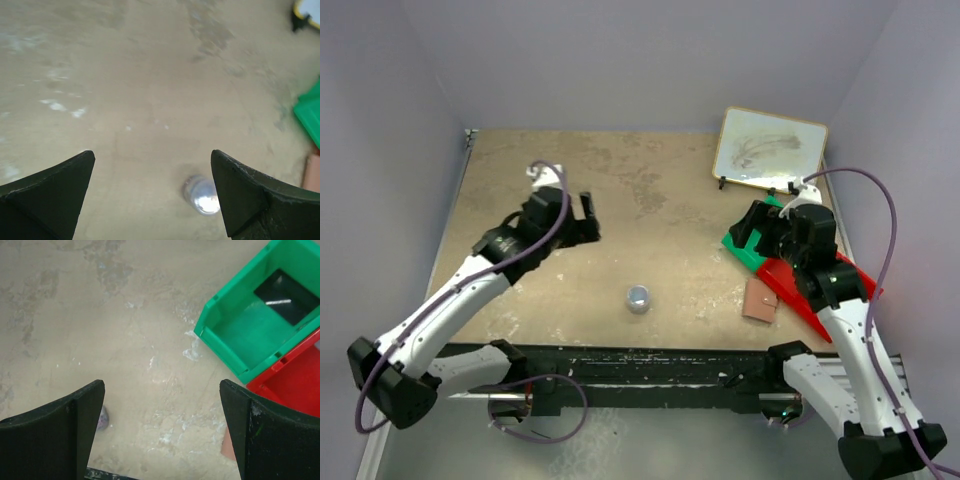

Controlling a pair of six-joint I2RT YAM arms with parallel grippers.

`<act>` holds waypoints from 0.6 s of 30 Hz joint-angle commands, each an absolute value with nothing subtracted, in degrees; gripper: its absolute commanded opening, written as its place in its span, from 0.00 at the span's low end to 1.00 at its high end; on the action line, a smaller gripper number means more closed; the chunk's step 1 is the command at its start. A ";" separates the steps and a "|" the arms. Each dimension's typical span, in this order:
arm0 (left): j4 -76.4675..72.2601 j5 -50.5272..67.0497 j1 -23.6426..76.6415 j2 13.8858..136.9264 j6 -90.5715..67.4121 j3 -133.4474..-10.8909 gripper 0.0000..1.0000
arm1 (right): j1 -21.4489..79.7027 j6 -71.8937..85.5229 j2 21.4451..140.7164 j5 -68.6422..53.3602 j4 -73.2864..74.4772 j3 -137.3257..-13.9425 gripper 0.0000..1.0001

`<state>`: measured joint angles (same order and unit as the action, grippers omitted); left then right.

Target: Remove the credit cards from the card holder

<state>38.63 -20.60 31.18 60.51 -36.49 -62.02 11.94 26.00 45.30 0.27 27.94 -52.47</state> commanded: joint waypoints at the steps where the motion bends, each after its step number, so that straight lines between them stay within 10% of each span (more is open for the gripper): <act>1: 31.10 -12.53 43.92 66.75 -40.97 -62.25 0.97 | 10.72 32.33 45.71 -2.76 28.60 -50.04 1.00; 18: 22.32 -12.16 73.22 101.39 -47.82 -73.44 0.94 | 9.66 44.36 41.26 4.14 33.42 -46.28 0.99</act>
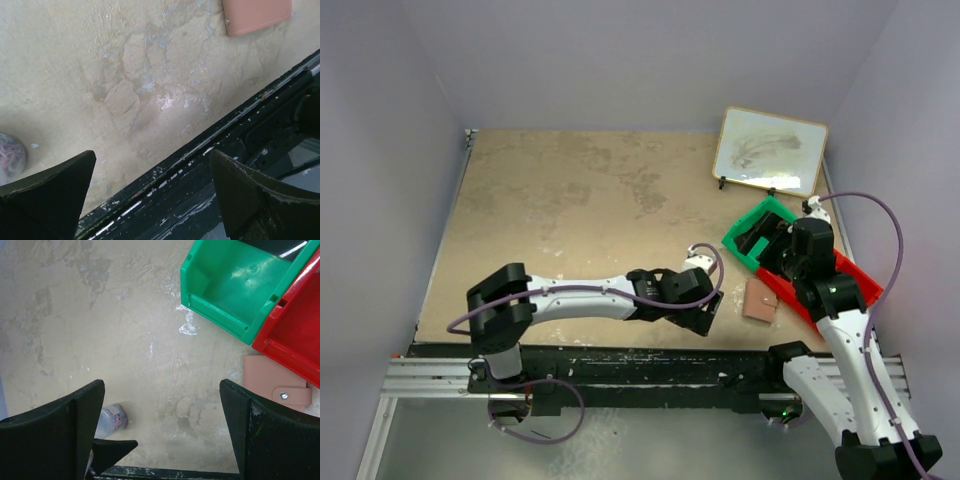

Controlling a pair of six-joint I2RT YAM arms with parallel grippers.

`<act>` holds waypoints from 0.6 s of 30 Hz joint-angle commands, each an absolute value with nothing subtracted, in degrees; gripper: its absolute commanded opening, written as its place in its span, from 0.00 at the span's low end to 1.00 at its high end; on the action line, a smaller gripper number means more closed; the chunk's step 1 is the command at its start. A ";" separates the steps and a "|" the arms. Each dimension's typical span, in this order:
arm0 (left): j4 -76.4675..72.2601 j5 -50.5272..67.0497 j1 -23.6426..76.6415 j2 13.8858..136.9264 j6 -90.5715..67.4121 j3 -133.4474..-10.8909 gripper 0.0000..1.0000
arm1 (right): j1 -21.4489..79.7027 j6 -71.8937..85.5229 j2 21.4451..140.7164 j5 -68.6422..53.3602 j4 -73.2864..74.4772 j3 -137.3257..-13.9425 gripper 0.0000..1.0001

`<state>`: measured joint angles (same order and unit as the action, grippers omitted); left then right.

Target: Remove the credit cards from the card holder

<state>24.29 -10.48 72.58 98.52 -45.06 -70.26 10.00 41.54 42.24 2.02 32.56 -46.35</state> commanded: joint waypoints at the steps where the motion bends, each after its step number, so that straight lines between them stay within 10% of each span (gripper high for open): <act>1: 22.50 -13.02 73.39 102.24 -48.22 -73.48 0.93 | 9.66 44.54 41.18 4.22 33.53 -46.31 0.99; 18: 27.95 -30.37 71.55 105.95 -52.58 -70.78 0.93 | 9.59 42.53 45.25 -0.97 32.66 -45.08 1.00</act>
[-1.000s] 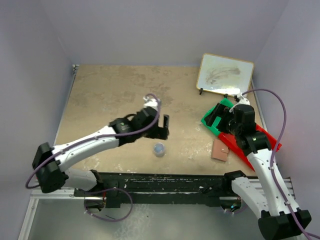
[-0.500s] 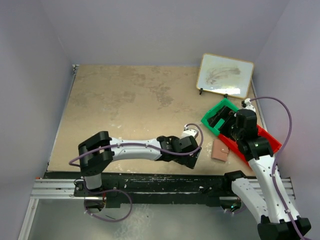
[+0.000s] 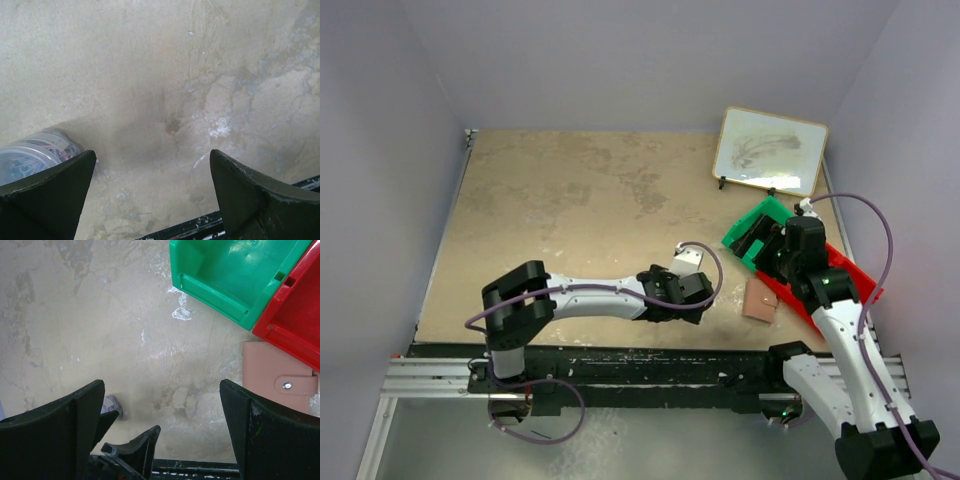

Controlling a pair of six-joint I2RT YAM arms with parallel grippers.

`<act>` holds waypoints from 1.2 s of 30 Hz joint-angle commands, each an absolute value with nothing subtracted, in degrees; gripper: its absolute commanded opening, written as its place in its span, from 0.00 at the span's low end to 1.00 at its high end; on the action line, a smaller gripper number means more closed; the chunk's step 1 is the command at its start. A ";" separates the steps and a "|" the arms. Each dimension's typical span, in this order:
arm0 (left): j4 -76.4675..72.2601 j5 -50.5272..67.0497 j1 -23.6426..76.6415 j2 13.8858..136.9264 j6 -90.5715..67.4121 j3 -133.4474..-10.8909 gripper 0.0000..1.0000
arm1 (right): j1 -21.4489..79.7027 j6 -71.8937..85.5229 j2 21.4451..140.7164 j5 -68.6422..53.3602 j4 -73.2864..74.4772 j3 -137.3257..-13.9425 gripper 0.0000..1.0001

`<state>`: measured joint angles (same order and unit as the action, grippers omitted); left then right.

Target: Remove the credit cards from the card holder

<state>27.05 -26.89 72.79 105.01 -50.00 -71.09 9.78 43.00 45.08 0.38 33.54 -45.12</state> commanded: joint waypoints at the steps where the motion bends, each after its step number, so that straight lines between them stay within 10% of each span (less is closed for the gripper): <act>1: 28.25 -30.50 71.40 105.94 -53.09 -70.29 0.93 | 9.58 42.54 45.26 -0.92 32.92 -44.96 1.00; 36: 28.20 -31.52 53.27 90.66 -57.70 -48.98 0.96 | 8.87 45.45 64.74 16.74 37.47 -52.63 1.00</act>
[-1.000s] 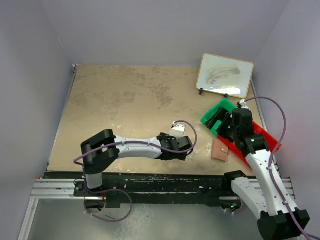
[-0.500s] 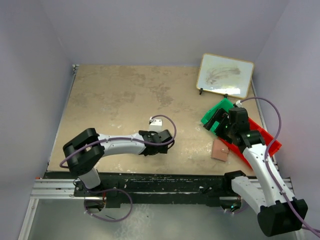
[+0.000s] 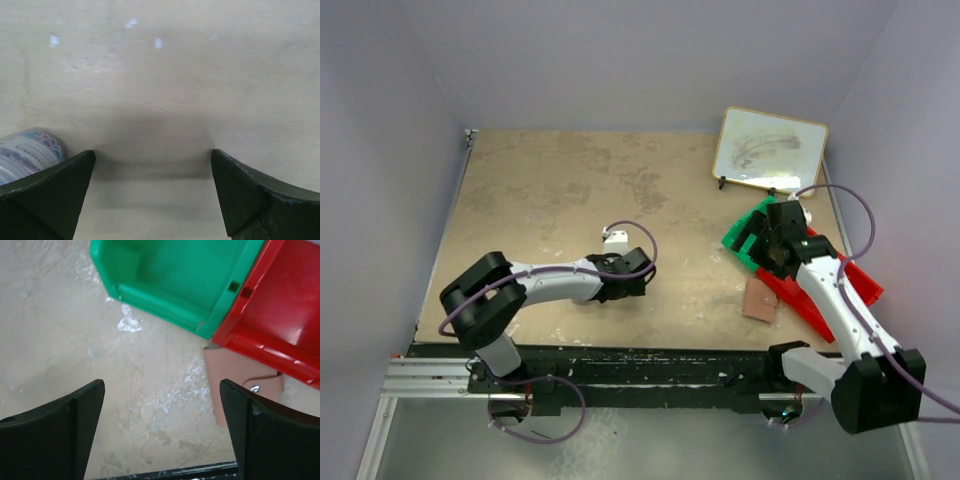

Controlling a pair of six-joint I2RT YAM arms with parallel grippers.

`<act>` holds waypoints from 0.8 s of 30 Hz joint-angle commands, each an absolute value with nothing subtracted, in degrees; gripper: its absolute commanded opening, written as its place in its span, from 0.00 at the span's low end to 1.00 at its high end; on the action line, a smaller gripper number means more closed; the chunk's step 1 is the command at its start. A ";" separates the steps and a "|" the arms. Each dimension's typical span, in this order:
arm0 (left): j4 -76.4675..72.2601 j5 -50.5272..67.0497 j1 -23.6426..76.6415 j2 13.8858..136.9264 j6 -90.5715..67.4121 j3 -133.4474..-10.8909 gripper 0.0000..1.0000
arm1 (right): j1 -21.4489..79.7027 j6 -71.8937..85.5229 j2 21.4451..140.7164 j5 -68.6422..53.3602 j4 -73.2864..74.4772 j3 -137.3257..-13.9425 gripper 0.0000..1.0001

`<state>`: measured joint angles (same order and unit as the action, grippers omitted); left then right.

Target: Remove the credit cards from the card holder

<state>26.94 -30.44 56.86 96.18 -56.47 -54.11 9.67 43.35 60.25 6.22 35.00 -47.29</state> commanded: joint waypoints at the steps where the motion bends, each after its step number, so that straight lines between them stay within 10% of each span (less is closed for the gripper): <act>1: 28.42 -31.66 52.25 89.54 -57.54 -47.71 0.96 | 7.83 46.12 65.79 18.25 37.65 -53.25 1.00; 24: 32.30 -29.33 41.73 70.70 -54.49 -41.39 0.98 | -1.58 30.64 83.42 14.54 24.62 -60.50 1.00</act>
<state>31.90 -30.15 41.95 74.24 -55.16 -41.23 -1.45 34.54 84.07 16.21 27.07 -57.87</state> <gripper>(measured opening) 0.974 0.997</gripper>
